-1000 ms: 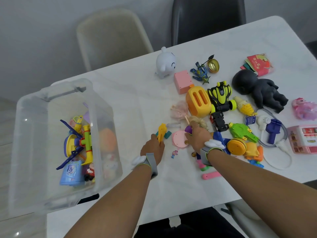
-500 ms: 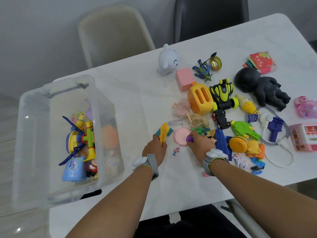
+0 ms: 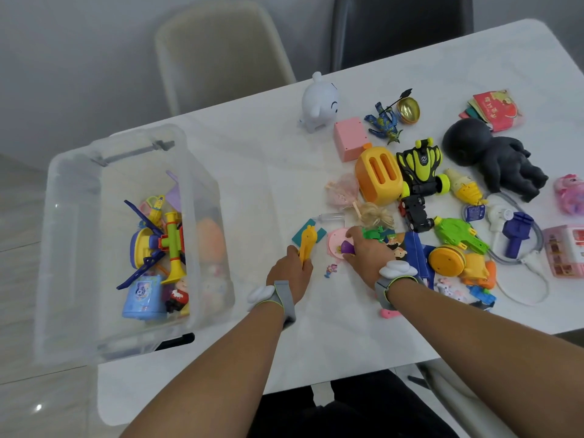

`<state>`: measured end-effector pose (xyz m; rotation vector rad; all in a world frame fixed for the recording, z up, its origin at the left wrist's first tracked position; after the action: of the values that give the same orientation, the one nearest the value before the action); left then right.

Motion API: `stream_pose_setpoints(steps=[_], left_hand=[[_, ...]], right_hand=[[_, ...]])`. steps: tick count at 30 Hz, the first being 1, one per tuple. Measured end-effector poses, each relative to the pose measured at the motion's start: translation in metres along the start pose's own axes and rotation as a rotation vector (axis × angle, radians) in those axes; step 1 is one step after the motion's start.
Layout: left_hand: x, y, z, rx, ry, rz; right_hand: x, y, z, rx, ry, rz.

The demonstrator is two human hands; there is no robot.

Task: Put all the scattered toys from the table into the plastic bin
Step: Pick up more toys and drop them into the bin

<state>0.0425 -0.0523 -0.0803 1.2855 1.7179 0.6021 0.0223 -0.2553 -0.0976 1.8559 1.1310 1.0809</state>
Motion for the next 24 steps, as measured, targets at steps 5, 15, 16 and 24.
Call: stream_pose_setpoints(steps=[5,15,16,24], left_hand=[[0.007,0.004,-0.003,0.002,0.013,-0.013],[0.018,0.009,-0.008,-0.03,0.033,-0.052],[0.019,0.009,-0.008,-0.039,0.041,-0.055],[0.033,0.018,-0.012,-0.092,0.056,-0.065]], right_hand=[[0.005,0.004,-0.003,-0.022,0.02,-0.062],[0.026,0.0,-0.003,-0.096,0.089,0.117],[0.032,-0.002,-0.001,-0.12,0.116,0.126],[0.071,-0.006,0.03,-0.087,0.127,-0.083]])
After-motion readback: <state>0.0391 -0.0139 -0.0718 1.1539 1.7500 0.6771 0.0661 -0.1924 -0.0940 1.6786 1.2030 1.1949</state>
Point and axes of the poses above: each hand's wrist, its own z-axis towards the middle knuckle, its own y-axis out of the back of the hand, x = y × z, the point moved 1 cm from there along z, towards the middle knuckle, and after that the axes turned 2 degrees about -z, right-handed, at the moved point
